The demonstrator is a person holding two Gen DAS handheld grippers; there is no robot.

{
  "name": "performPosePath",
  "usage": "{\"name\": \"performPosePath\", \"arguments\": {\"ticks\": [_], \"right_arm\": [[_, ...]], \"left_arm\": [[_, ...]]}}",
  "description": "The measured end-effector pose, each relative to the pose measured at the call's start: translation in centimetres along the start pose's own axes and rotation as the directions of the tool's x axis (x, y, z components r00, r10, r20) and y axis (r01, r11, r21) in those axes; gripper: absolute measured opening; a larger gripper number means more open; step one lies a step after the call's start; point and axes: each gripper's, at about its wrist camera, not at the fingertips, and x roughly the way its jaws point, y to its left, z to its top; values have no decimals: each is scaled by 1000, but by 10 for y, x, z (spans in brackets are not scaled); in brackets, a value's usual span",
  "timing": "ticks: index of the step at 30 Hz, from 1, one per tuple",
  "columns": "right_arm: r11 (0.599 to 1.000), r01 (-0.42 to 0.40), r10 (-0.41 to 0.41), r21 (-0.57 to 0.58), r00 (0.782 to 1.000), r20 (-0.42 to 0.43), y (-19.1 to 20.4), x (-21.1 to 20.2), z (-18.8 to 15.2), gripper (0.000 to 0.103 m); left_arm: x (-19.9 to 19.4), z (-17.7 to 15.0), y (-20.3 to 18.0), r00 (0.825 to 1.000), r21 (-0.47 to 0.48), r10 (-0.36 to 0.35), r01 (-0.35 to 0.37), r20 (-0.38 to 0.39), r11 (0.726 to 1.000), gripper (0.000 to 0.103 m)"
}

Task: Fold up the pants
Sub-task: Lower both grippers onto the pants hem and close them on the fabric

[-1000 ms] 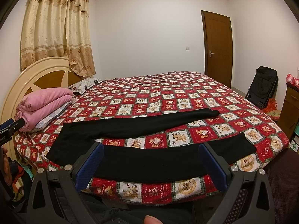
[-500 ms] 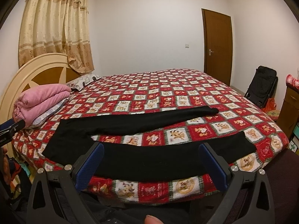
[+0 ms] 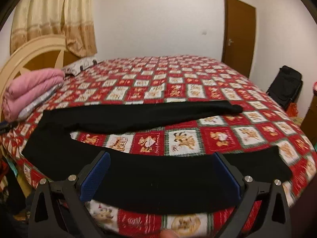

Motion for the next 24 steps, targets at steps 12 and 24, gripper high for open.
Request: {"name": "performPosePath", "arguments": {"ticks": [12, 24], "right_arm": [[998, -27, 19, -59, 992, -124, 2, 85, 24, 102], [1000, -19, 16, -13, 976, -217, -37, 139, 43, 102]], "left_arm": [[145, 56, 33, 986, -39, -77, 72, -145, 997, 88], [223, 71, 35, 940, -33, -198, 197, -276, 980, 50]]}}
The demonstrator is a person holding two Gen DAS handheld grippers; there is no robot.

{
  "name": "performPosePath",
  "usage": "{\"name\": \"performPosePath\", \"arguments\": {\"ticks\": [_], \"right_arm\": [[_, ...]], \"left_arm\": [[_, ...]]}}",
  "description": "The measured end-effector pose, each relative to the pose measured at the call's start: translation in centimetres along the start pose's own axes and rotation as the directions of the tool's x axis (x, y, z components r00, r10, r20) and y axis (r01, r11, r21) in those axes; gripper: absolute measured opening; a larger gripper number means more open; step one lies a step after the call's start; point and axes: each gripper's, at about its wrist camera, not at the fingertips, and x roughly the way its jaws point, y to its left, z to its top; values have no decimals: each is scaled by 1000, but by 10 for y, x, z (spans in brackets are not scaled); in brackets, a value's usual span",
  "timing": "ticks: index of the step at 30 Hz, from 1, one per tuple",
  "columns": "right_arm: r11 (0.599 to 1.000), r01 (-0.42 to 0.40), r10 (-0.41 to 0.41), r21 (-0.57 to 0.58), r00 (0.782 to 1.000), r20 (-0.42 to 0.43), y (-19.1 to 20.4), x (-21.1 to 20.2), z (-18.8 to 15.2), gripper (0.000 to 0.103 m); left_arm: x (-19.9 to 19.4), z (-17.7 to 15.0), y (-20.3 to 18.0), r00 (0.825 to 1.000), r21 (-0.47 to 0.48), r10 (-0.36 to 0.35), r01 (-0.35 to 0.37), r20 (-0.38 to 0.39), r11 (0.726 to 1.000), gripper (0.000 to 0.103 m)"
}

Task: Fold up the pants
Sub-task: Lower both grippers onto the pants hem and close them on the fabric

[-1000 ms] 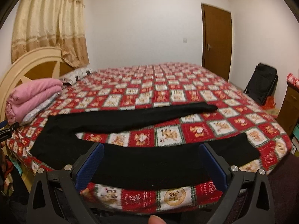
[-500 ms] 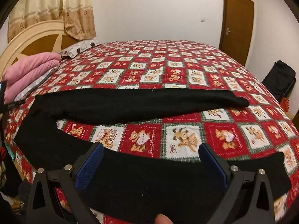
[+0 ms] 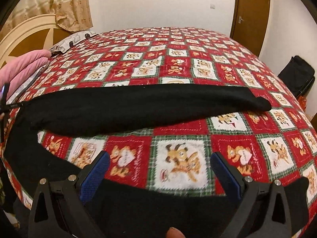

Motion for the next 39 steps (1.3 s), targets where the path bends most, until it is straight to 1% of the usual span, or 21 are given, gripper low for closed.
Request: {"name": "performPosePath", "arguments": {"ticks": [1, 3, 4, 5, 6, 7, 8, 11, 14, 17, 21, 23, 26, 28, 29, 30, 31, 32, 33, 35, 39], "right_arm": [[1000, -2, 2, 5, 1000, -4, -7, 2, 4, 102], [999, 10, -10, 34, 1000, 2, -26, 6, 14, 102], [999, 9, -9, 53, 1000, 3, -38, 8, 19, 101], [997, 8, -8, 79, 1000, -3, -52, 12, 25, 93], [994, 10, -8, 112, 1000, -16, -68, 17, 32, 76], [990, 13, -9, 141, 999, -32, -84, 23, 38, 69], [986, 21, -14, 167, 999, -42, -100, 29, 45, 67], [980, 45, -35, 196, 998, -54, -135, 45, 60, 67], [971, 113, -100, 210, 992, -74, -168, 64, 76, 67], [953, 127, -106, 273, 990, -92, -204, 84, 95, 67], [945, 165, -137, 282, 984, -117, -235, 111, 120, 67], [944, 156, -118, 289, 983, -143, -248, 127, 129, 64], [947, 127, -75, 295, 981, -182, -261, 152, 135, 55], [955, 76, -13, 287, 976, -216, -263, 168, 136, 51], [960, 70, -6, 272, 974, -228, -262, 175, 137, 51], [961, 65, -1, 268, 973, -232, -263, 178, 137, 48], [960, 61, 3, 272, 973, -229, -264, 178, 137, 39], [959, 57, 7, 277, 975, -224, -265, 178, 138, 19], [960, 37, 26, 276, 975, -221, -264, 176, 139, 14], [966, 25, 28, 258, 979, -201, -259, 165, 141, 9], [980, 5, 23, 201, 991, -135, -244, 121, 140, 8]], "left_arm": [[-2, -1, -1, 1000, 13, -16, 16, 18, 1000, 43], [-3, -2, -1, 999, 43, -48, 47, 19, 998, 35], [-3, -2, -1, 998, 43, -64, 63, 18, 997, 29], [-4, -1, 0, 996, 41, -83, 82, 14, 996, 25], [-5, -1, 0, 994, 42, -107, 107, 17, 993, 20], [-5, 0, 1, 994, 38, -107, 106, 13, 994, 19], [-4, 2, 1, 994, 32, -110, 110, 9, 993, 19], [0, 6, 1, 991, 24, -136, 136, 2, 990, 16], [3, 7, 1, 990, 18, -141, 141, -4, 990, 16], [5, 8, -3, 992, 36, -128, 128, -12, 991, 16], [8, 8, -6, 993, 45, -120, 121, -19, 992, 16], [10, 9, -7, 993, 48, -118, 119, -19, 992, 16], [13, 11, -9, 993, 48, -113, 114, -18, 992, 16], [15, 12, -11, 994, 52, -111, 112, -21, 992, 16], [16, 12, -12, 994, 56, -110, 111, -22, 992, 16], [17, 13, -12, 994, 60, -107, 109, -25, 992, 16], [17, 14, -13, 994, 63, -104, 105, -27, 992, 16], [17, 16, -15, 995, 69, -96, 98, -29, 993, 16], [17, 16, -16, 995, 73, -92, 94, -29, 993, 14], [15, 18, -20, 996, 99, -80, 82, -29, 992, 12], [1, 19, -18, 995, 79, -104, 104, -4, 991, 11]]}}
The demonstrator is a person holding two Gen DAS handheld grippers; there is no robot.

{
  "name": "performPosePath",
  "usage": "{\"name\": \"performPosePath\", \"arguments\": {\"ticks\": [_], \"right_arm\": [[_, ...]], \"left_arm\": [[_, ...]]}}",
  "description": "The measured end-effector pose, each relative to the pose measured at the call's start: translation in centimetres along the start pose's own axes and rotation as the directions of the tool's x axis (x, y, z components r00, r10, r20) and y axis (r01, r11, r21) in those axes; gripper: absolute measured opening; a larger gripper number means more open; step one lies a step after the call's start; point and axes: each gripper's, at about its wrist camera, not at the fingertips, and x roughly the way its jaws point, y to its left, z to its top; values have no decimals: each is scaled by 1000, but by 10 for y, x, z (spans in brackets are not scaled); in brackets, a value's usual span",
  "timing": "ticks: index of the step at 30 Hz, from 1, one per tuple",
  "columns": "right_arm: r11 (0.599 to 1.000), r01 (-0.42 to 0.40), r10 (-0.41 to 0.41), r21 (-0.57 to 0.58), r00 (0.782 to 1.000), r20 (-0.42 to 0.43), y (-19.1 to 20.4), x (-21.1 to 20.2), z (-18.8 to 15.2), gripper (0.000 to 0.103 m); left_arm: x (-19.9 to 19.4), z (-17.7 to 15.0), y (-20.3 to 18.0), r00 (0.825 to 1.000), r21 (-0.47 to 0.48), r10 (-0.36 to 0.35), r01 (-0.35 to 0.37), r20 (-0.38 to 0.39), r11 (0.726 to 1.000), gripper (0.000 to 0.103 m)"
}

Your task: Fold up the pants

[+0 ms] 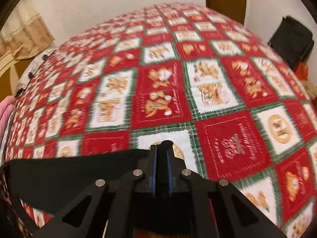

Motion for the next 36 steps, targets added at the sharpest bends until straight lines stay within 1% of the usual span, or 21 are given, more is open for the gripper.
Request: {"name": "performPosePath", "arguments": {"ticks": [2, 5, 8, 13, 15, 18, 20, 22, 24, 27, 29, 32, 34, 36], "right_arm": [[1000, 0, 0, -19, 999, 52, 2, -29, -6, 8], [999, -4, 9, -38, 991, 136, 1, -76, -22, 8], [999, -18, 25, -36, 983, 184, -5, -108, -42, 8], [999, -33, 36, -16, 972, 233, -15, -152, -91, 8], [999, -50, 50, -7, 969, 242, -20, -164, -112, 8], [999, -49, 47, 2, 969, 242, -26, -175, -146, 8], [998, -55, 49, 18, 970, 238, -31, -180, -170, 8], [998, -62, 54, 29, 970, 236, -35, -184, -190, 8], [997, -62, 52, 37, 972, 231, -37, -186, -212, 8], [996, -71, 56, 60, 973, 223, -43, -187, -242, 8], [996, -58, 43, 63, 976, 215, -45, -186, -258, 8], [997, -48, 36, 59, 981, 193, -47, -184, -280, 8], [999, -37, 29, 40, 982, 184, -45, -185, -289, 8], [997, -58, 47, 54, 980, 192, -46, -193, -298, 10]], "left_arm": [[-16, -1, 1, 999, -7, -20, 21, 49, 1000, 11], [-48, -6, 1, 989, -26, -65, 69, 135, 997, 11], [-73, -16, -1, 978, -25, -85, 92, 190, 995, 11], [-108, -48, -2, 954, -21, -144, 155, 262, 988, 11], [-120, -65, -1, 941, -22, -171, 186, 291, 982, 11], [-128, -92, 3, 929, -28, -184, 204, 320, 979, 11], [-131, -109, 6, 928, -36, -173, 195, 330, 980, 11], [-131, -126, 11, 927, -51, -179, 207, 329, 977, 11], [-131, -140, 11, 929, -38, -170, 193, 329, 980, 11], [-131, -160, 10, 926, -24, -188, 207, 328, 978, 11], [-128, -171, 6, 932, -1, -169, 179, 322, 984, 11], [-115, -185, 5, 943, 4, -141, 146, 300, 989, 12], [-111, -192, 6, 946, 7, -123, 127, 299, 992, 16], [-111, -195, 7, 945, 1, -116, 122, 307, 993, 19]]}}
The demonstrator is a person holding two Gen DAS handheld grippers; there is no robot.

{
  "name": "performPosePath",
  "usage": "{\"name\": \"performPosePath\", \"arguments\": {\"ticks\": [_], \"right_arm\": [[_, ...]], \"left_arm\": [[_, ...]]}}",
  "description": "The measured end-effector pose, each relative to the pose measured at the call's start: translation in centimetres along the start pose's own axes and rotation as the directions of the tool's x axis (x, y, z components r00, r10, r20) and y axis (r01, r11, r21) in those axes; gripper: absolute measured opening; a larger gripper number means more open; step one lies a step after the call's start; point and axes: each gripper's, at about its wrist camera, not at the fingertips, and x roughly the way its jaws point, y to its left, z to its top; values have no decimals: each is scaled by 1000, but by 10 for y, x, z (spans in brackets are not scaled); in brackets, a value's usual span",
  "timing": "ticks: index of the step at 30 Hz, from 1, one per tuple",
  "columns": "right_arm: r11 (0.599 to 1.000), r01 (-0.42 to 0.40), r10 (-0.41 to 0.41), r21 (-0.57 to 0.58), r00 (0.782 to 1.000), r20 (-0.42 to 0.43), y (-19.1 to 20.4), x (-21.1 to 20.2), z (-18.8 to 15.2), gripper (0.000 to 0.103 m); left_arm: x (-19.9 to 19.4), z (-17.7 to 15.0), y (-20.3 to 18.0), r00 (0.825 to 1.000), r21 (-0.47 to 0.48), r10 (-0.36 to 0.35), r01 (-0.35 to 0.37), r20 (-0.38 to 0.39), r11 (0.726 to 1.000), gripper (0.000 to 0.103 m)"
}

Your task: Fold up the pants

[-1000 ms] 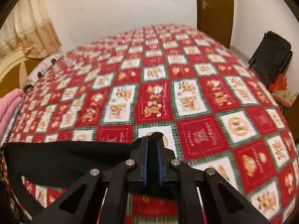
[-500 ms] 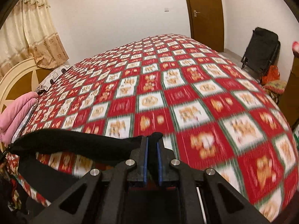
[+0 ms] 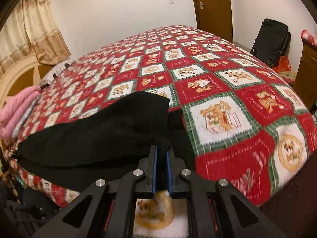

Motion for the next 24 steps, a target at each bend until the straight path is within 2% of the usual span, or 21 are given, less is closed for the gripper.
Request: {"name": "performPosePath", "arguments": {"ticks": [2, 3, 4, 5, 6, 7, 10, 13, 16, 18, 21, 24], "right_arm": [[1000, 30, -30, 2, 999, -13, 2, -7, -3, 16], [999, 50, -50, -13, 999, -14, 5, -13, -6, 33], [997, 69, -70, -34, 998, -11, 9, -19, -8, 45], [995, 86, -87, -58, 996, -5, 16, -26, -10, 64], [992, 92, -92, -82, 996, 4, 23, -32, -11, 67], [988, 93, -92, -122, 996, 15, 35, -39, -13, 67], [966, 129, -121, -222, 992, 46, 67, -50, -14, 67], [950, 61, -53, -306, 998, 33, 109, -49, -12, 67], [914, 3, -4, -405, 1000, -2, 157, -34, -15, 67], [879, -50, 40, -474, 999, -31, 188, -20, -19, 67], [831, -89, 61, -549, 996, -70, 232, 10, -30, 67], [790, -156, 95, -593, 986, -134, 270, 39, -47, 67]], "left_arm": [[-4, -1, 3, 1000, -1, 20, -20, 8, 1000, 26], [-5, -1, 3, 999, 9, 33, -33, 9, 999, 34], [-8, -2, 3, 998, 29, 59, -59, 11, 998, 42], [-10, -3, 4, 997, 42, 75, -76, 14, 996, 47], [-13, -5, 6, 996, 53, 93, -94, 15, 994, 56], [-16, -6, 8, 994, 64, 105, -106, 14, 992, 60], [-25, -16, 16, 985, 102, 174, -174, 10, 979, 62], [-33, -26, 38, 981, 27, 195, -195, -4, 980, 61], [-43, -34, 46, 986, -40, 165, -165, -1, 986, 60], [-46, -36, 39, 991, -43, 134, -134, 5, 990, 60], [-48, -37, 21, 996, -17, 93, -93, 18, 996, 59], [-45, -39, 17, 999, -65, 32, -34, -23, 997, 59]]}}
